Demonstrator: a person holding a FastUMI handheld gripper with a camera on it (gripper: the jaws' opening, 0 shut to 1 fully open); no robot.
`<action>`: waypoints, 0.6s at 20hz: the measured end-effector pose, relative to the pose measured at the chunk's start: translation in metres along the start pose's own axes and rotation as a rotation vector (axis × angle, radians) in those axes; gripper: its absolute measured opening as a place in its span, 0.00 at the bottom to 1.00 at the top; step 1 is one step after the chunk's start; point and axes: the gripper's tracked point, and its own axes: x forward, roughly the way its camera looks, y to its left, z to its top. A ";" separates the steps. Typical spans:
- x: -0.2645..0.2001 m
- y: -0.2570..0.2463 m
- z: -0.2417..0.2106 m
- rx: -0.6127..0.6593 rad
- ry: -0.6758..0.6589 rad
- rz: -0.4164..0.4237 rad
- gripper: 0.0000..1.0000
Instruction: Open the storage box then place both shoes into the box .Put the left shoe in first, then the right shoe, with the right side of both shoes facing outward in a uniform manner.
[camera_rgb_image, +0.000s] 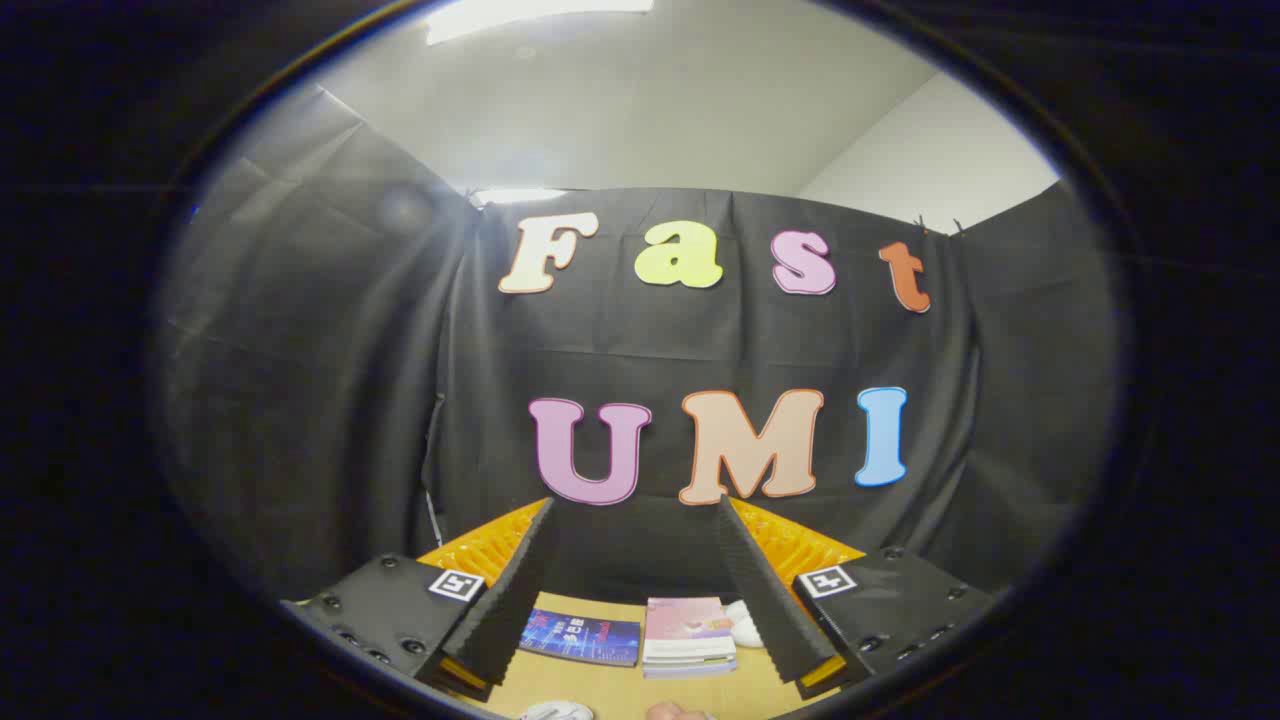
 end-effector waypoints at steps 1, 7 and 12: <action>-0.001 0.001 -0.001 -0.003 0.007 0.009 0.98; 0.003 0.004 -0.019 -0.029 0.058 0.053 0.98; 0.004 0.016 -0.028 -0.021 0.076 0.099 0.98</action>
